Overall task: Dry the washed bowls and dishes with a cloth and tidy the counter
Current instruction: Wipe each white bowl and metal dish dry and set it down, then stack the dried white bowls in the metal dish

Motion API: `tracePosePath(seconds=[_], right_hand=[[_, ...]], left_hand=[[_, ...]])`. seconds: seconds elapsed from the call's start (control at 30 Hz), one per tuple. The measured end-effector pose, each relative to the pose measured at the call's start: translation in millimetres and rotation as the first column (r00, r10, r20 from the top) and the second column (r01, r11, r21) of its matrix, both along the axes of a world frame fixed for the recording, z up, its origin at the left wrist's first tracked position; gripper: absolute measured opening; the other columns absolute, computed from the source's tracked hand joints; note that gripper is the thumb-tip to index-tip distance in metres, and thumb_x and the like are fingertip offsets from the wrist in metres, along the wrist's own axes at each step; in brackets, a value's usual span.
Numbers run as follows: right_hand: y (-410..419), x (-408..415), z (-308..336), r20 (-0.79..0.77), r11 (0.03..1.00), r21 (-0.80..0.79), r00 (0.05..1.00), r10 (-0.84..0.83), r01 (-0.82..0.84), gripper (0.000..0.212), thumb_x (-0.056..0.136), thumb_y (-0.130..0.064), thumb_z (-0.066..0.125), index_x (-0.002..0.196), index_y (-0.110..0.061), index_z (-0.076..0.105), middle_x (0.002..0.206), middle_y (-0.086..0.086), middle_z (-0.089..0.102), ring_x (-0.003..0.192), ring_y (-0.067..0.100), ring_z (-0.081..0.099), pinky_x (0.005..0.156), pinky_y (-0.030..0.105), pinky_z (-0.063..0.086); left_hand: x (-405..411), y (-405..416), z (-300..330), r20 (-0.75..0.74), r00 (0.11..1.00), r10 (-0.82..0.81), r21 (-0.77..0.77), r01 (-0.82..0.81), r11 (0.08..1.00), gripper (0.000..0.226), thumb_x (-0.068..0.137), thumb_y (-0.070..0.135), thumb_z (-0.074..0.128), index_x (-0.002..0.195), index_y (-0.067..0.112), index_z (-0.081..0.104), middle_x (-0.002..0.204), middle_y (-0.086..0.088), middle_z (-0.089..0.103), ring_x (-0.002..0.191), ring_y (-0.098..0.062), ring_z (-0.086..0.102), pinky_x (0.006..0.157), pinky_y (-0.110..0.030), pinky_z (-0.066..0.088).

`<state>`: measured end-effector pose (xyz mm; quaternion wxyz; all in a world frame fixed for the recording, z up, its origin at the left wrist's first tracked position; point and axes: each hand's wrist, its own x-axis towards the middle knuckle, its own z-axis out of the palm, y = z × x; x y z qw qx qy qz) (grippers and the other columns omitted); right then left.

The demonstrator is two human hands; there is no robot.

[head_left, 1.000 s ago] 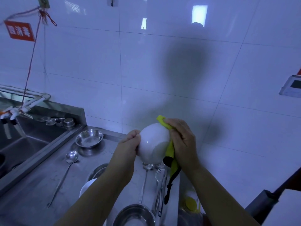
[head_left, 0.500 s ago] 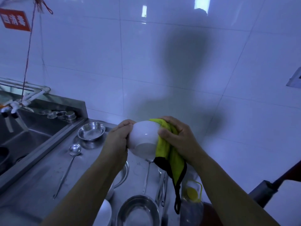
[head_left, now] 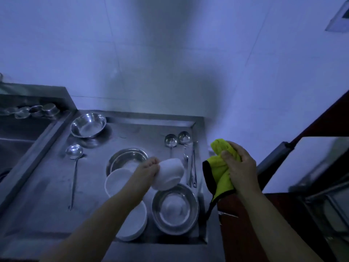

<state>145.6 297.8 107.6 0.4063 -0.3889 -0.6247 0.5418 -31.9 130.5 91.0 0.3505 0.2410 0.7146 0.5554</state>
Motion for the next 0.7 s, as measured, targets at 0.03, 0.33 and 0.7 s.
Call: tracePosePath(seconds=[0.03, 0.33, 0.7], right_hand=[[-5.8, 6.3, -8.9, -0.008, 0.998, -0.039, 0.999, -0.042, 0.042, 0.027, 0.087, -0.006, 0.066, 0.09, -0.033, 0.067, 0.087, -0.015, 0.069, 0.07, -0.008, 0.064, 0.061, 0.007, 0.048], [-61.4, 55.1, -64.7, 0.108, 0.935, -0.149, 0.945, -0.308, 0.321, 0.026, 0.086, -0.005, 0.067, 0.093, -0.031, 0.067, 0.09, -0.006, 0.07, 0.076, 0.005, 0.065, 0.07, 0.022, 0.054], [-112.6, 71.1, -82.4, 0.162, 0.864, -0.282, 0.908, -0.385, 0.417, 0.024, 0.087, -0.005, 0.065, 0.1, -0.025, 0.068, 0.091, -0.003, 0.072, 0.075, 0.006, 0.068, 0.061, 0.018, 0.054]], left_hand=[[4.3, -0.3, -14.2, -0.012, 0.998, -0.064, -0.075, 0.063, 0.995, 0.009, 0.081, 0.008, 0.048, 0.074, 0.01, 0.054, 0.07, -0.008, 0.05, 0.066, -0.019, 0.045, 0.054, -0.026, 0.034], [51.8, -4.4, -112.7, -0.432, 0.419, -0.799, -0.764, 0.301, 0.571, 0.02, 0.089, 0.02, 0.051, 0.107, 0.012, 0.056, 0.11, -0.006, 0.06, 0.103, -0.025, 0.057, 0.079, -0.031, 0.041], [66.7, -18.6, -157.6, -0.438, 0.126, -0.89, -0.838, 0.302, 0.455, 0.023, 0.091, 0.005, 0.039, 0.108, 0.008, 0.055, 0.112, -0.012, 0.059, 0.105, -0.032, 0.056, 0.082, -0.039, 0.044]])
